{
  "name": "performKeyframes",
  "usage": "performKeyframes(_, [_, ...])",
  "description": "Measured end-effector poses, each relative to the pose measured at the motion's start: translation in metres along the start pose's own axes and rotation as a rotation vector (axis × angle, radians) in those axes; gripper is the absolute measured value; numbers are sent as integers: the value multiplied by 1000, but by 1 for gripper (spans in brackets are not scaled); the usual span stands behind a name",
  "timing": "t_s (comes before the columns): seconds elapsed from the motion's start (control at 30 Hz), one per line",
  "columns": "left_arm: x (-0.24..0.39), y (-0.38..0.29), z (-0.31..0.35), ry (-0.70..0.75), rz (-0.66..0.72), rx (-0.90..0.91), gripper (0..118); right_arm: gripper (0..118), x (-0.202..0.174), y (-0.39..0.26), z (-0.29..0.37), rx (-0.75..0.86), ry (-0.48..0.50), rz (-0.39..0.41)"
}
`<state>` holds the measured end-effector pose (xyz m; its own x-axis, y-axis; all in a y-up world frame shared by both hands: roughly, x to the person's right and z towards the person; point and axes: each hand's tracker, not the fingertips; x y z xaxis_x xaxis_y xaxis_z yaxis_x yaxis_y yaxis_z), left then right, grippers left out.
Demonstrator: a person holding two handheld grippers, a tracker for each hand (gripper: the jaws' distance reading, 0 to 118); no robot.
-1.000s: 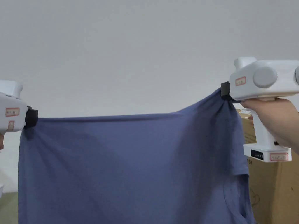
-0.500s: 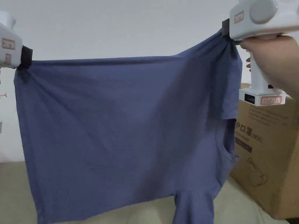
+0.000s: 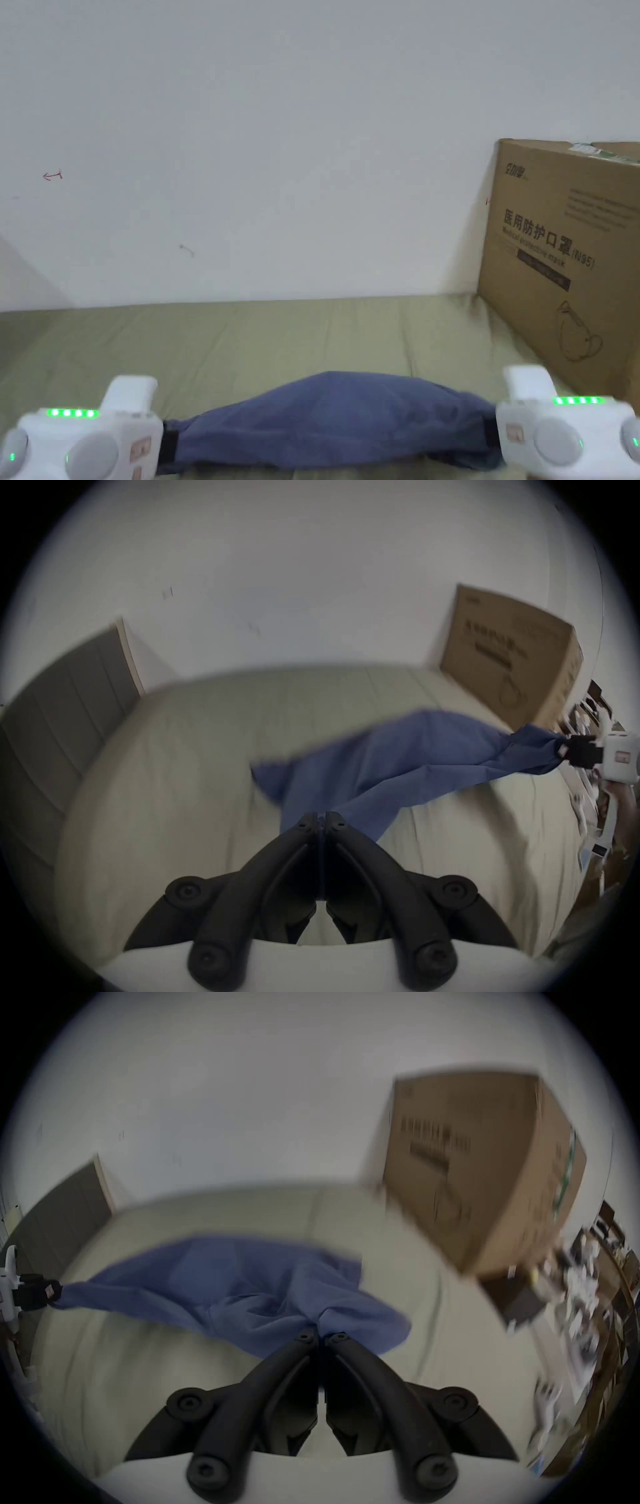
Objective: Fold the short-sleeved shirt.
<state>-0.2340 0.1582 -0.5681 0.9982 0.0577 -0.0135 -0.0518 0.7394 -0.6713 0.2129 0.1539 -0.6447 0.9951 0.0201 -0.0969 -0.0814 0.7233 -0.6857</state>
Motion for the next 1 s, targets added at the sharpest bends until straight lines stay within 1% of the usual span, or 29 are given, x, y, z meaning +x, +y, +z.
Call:
performKeyframes(0.03, [-1,-29,2,-2,1,-43,2,0,6,-35,-1,-53,27,3])
performKeyframes(0.1, [-6,-74,18,-9,10,-77,2,0,19,-86,18,-94,47,-23])
performKeyframes(0.17, [-6,-114,51,-11,1,-91,2,0,37,-133,50,-140,114,-80])
performKeyframes(0.3, [-21,-173,99,-36,10,-86,2,0,71,-199,117,-134,119,-56])
performKeyframes(0.37, [-24,-193,128,-34,7,-83,2,0,89,-226,149,-139,130,-92])
performKeyframes(0.43, [-20,-209,159,-53,2,-89,2,0,107,-246,176,-154,149,-136])
performKeyframes(0.5, [-17,-228,181,-51,-34,-82,2,0,116,-262,198,-152,144,-123])
performKeyframes(0.53, [-2,-231,201,-56,-62,-79,2,0,119,-268,207,-150,142,-104])
performKeyframes(0.6, [4,-249,218,-53,-65,-76,2,0,121,-280,219,-160,130,-63])
performKeyframes(0.67, [1,-261,226,-60,-51,-84,2,0,124,-290,220,-182,116,-61])
performKeyframes(0.73, [4,-274,229,-53,-49,-90,2,0,121,-298,214,-225,126,-83])
performKeyframes(0.8, [3,-284,226,-51,-52,-87,3,0,122,-304,203,-233,121,-100])
performKeyframes(0.83, [3,-288,226,-56,-51,-80,3,1,116,-303,200,-247,124,-112])
performKeyframes(0.87, [4,-290,225,-52,-53,-72,4,5,115,-304,196,-244,115,-122])
performKeyframes(0.9, [4,-290,225,-48,-49,-63,10,21,114,-305,193,-234,107,-136])
performKeyframes(0.93, [1,-290,224,-47,-36,-55,22,49,113,-305,193,-226,103,-147])
performKeyframes(0.97, [1,-289,226,-44,-27,-49,40,85,110,-301,193,-225,96,-146])
performKeyframes(1.0, [0,-287,230,-26,-19,-41,71,113,107,-297,196,-223,87,-142])
